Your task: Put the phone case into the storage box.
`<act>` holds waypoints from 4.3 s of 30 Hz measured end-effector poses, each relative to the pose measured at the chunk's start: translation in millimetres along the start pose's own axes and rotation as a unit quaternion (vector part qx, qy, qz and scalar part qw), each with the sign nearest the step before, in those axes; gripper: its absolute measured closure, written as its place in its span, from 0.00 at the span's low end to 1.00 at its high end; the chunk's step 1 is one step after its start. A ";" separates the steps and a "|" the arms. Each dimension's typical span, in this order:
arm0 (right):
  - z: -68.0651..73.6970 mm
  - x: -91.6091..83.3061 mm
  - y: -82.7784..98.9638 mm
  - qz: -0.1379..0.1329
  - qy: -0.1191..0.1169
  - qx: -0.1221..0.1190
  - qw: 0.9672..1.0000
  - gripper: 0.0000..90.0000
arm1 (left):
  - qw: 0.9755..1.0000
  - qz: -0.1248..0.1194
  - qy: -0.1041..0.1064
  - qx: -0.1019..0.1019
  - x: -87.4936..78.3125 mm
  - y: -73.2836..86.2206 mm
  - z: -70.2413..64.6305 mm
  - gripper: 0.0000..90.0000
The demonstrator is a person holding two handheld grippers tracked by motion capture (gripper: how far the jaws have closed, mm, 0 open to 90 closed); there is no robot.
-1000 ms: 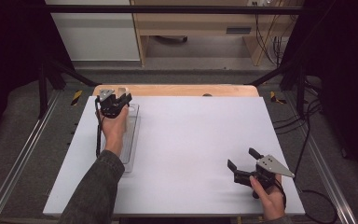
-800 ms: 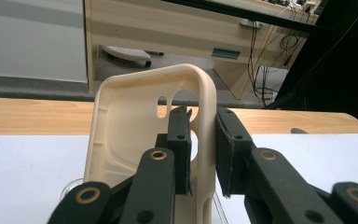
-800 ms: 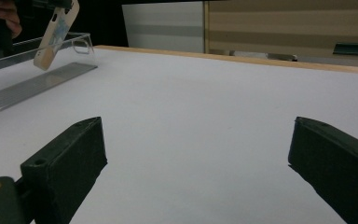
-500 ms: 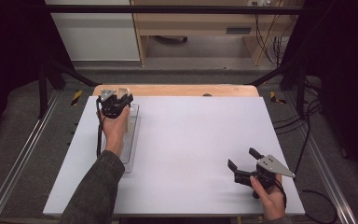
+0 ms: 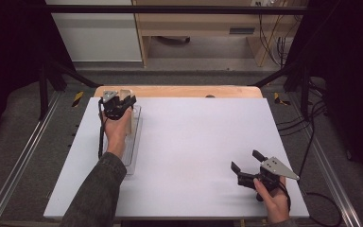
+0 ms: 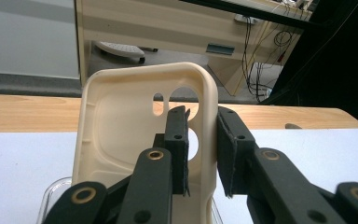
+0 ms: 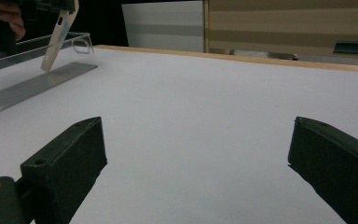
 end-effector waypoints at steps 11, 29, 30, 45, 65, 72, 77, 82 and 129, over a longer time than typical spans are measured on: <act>-0.3 0.1 0.3 0.002 -0.001 0.002 1.000 0.05 | 1.000 0.000 -0.001 -0.001 5.9 3.5 1.5 0.82; -0.5 0.5 0.3 0.003 -0.001 0.004 1.000 0.05 | 1.000 0.007 -0.001 0.000 12.8 4.8 2.5 0.81; -0.5 0.6 0.3 0.003 -0.001 0.005 1.000 0.05 | 1.000 0.007 -0.001 0.000 13.0 4.8 2.5 0.81; -0.5 -0.3 -0.3 0.000 -0.004 0.007 1.000 0.05 | 1.000 0.013 -0.004 -0.006 15.3 5.6 3.9 0.80; 2.1 -0.4 -0.1 0.000 -0.003 0.001 1.000 0.04 | 0.999 0.021 0.011 0.041 3.2 -0.6 -1.8 0.56; 5.5 -0.4 -1.5 0.000 -0.003 -0.008 1.000 0.04 | 0.998 0.021 0.016 0.051 -3.2 0.0 -8.0 0.38; 6.9 -0.6 -1.6 -0.001 -0.003 -0.011 1.000 0.04 | 0.997 0.012 0.026 0.067 -12.5 -5.3 -15.0 0.30; 6.1 -1.7 -1.8 -0.004 -0.001 -0.010 1.000 0.04 | 0.997 0.011 0.037 0.063 -21.5 -8.4 -20.2 0.20; 5.8 -4.6 -1.8 -0.010 0.006 -0.027 1.000 0.04 | 0.980 -0.062 0.099 0.158 -96.5 -13.3 -75.7 0.04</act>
Point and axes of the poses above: each handheld gripper's, and its own axes: x roughly forward along the jaws, y roughly out of its underside, z roughly to its left, the point moved 3 cm from there along x, roughly forward along the jaws, and after that the axes turned 10 degrees about x, right-handed, at the moved point
